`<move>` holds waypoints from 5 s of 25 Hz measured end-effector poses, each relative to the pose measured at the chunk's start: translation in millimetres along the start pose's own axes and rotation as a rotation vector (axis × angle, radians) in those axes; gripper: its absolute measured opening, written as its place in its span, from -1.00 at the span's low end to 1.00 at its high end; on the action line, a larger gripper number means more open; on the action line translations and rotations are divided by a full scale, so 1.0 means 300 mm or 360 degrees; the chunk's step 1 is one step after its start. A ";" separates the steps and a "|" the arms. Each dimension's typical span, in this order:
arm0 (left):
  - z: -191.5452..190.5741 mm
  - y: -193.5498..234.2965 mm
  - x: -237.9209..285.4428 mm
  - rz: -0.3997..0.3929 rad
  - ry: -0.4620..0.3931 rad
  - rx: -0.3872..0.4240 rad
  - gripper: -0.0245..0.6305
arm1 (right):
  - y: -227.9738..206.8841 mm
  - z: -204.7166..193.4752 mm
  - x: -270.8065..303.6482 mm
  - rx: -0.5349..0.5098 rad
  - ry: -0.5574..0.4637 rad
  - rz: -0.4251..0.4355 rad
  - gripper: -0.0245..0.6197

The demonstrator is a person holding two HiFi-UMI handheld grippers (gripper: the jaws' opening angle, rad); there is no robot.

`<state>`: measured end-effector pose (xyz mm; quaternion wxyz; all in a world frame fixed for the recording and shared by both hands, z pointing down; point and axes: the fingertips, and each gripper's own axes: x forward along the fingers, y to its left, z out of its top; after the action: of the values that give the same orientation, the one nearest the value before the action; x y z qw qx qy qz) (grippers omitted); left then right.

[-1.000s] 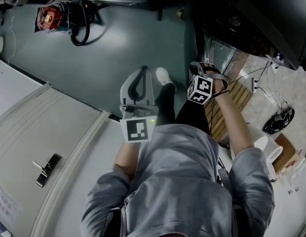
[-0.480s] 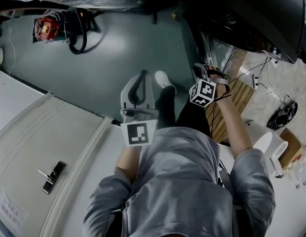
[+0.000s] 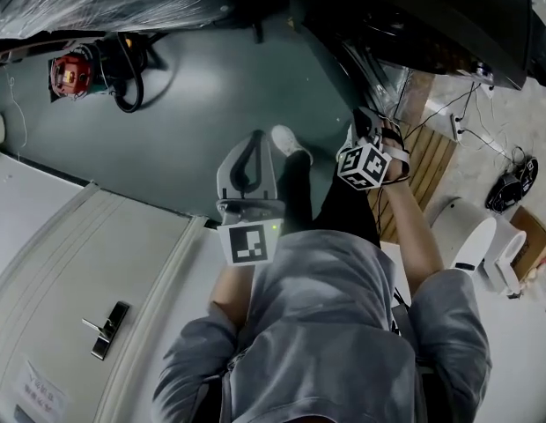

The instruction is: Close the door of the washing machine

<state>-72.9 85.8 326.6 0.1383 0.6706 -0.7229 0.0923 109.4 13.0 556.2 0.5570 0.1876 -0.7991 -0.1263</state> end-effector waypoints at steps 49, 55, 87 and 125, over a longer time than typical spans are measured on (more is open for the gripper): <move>-0.257 -0.435 0.309 -0.0264 0.0096 0.0059 -0.93 | -0.436 -0.561 0.055 0.1417 -0.0449 -0.0922 -0.90; -0.276 -0.497 0.337 -0.0259 0.0094 0.0035 -0.93 | -0.496 -0.581 0.076 0.1438 -0.0507 -0.0933 -0.90; -0.322 -0.591 0.399 -0.0261 0.0149 0.0039 -0.93 | -0.648 -0.586 0.148 0.1421 -0.0667 -0.0931 -0.90; -0.344 -0.586 0.406 -0.0235 0.0155 0.0034 -0.93 | -0.636 -0.629 0.159 0.1373 -0.0652 -0.0930 -0.90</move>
<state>102.5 -10.9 454.3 0.1727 0.7183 -0.6628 0.1221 302.0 -178.1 583.6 0.2050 0.5838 -0.7850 0.0291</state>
